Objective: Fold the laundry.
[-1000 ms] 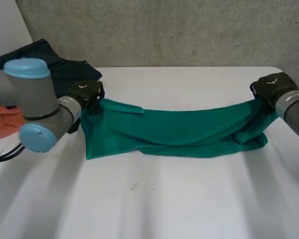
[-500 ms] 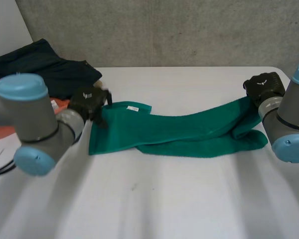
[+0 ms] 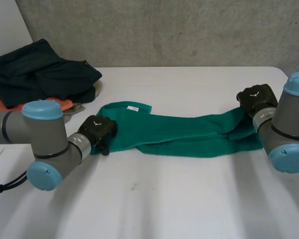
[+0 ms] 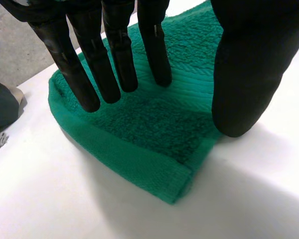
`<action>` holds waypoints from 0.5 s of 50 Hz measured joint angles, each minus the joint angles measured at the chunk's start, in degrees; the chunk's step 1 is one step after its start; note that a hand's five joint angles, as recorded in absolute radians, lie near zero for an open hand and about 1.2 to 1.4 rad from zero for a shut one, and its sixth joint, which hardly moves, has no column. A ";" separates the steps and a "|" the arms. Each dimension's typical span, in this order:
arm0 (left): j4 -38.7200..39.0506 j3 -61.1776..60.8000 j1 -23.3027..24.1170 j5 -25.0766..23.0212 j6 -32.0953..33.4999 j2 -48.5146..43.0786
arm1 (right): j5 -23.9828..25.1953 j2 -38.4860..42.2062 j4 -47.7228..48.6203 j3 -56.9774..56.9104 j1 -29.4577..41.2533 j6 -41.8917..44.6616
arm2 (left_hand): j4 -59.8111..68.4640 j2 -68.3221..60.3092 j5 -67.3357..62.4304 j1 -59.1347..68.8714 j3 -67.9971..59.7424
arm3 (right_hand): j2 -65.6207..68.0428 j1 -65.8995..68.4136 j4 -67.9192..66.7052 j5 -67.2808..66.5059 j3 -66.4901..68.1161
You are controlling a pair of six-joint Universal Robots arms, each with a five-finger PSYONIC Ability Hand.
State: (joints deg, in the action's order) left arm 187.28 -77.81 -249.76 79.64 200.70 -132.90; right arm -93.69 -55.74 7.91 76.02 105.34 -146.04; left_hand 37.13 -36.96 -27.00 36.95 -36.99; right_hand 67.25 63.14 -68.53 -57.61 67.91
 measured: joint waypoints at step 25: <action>0.10 11.40 0.23 0.25 0.21 -6.46 | -0.01 0.76 0.01 0.61 0.71 0.40 | 12.40 -12.58 -11.61 12.37 -12.18 | 0.00 0.00 0.00 0.00 0.00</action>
State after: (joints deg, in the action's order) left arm 187.38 -66.41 -249.52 79.89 200.90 -139.36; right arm -93.70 -54.98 7.92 76.63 106.04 -145.65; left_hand 49.52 -49.53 -38.61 49.32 -49.17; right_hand 67.25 63.14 -68.53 -57.62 67.91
